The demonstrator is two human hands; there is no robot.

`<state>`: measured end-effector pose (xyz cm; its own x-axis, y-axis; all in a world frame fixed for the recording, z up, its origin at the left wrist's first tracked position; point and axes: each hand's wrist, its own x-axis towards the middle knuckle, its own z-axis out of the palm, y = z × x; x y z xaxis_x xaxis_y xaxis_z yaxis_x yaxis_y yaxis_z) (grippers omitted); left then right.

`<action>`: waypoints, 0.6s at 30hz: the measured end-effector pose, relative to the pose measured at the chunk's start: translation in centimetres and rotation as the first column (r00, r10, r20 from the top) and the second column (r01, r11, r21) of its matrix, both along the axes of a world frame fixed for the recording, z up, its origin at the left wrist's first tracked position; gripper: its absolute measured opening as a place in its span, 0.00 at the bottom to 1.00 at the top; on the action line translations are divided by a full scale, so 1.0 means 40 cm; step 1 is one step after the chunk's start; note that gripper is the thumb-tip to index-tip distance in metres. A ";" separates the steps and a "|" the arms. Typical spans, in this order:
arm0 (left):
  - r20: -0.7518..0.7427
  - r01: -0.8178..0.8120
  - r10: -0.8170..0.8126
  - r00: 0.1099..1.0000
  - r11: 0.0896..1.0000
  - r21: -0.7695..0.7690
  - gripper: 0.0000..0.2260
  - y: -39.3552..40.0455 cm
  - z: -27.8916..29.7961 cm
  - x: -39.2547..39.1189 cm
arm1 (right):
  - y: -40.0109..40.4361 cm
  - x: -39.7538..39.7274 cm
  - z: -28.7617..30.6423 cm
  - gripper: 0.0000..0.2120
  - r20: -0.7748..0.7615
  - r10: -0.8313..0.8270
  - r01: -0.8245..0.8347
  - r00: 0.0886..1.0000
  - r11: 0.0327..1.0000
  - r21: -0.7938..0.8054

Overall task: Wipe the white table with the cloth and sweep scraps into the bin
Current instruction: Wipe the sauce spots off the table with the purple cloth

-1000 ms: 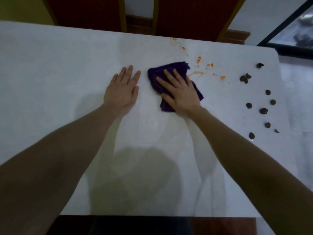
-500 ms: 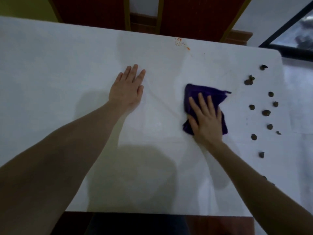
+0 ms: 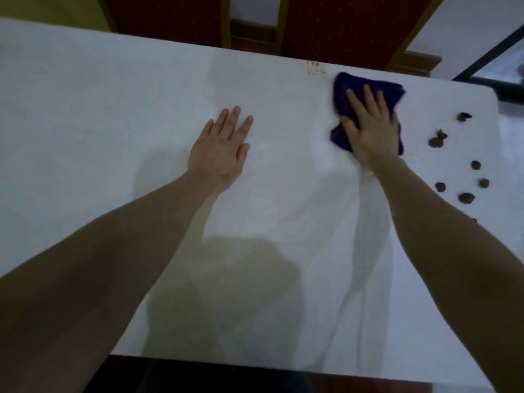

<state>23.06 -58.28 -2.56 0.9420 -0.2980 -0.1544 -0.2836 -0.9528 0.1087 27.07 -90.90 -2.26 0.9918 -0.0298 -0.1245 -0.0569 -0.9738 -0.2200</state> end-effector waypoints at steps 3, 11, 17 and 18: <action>0.016 0.014 -0.014 1.000 1.000 -0.007 0.25 0.007 -0.002 -0.005 | -0.049 -0.101 0.000 0.27 0.017 -0.118 0.118 0.993 0.993 0.012; 0.007 0.008 -0.008 1.000 1.000 -0.013 0.26 0.020 -0.007 0.001 | 0.169 -0.338 -0.004 0.27 0.037 0.001 -0.001 0.999 1.000 -0.008; 0.013 0.013 -0.013 1.000 1.000 -0.001 0.27 0.016 -0.006 0.000 | 0.230 -0.187 -0.003 0.26 0.035 0.241 -0.241 0.970 0.970 0.011; 0.016 0.011 -0.011 1.000 1.000 -0.002 0.27 0.017 -0.008 -0.002 | 0.217 -0.150 -0.005 0.26 0.033 0.232 -0.233 0.972 0.972 0.011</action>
<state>22.98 -57.60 -2.87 0.9410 -0.3085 -0.1391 -0.2956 -0.9494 0.1062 21.08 -82.22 -2.44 0.9747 0.2039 -0.0916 0.1782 -0.9562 -0.2321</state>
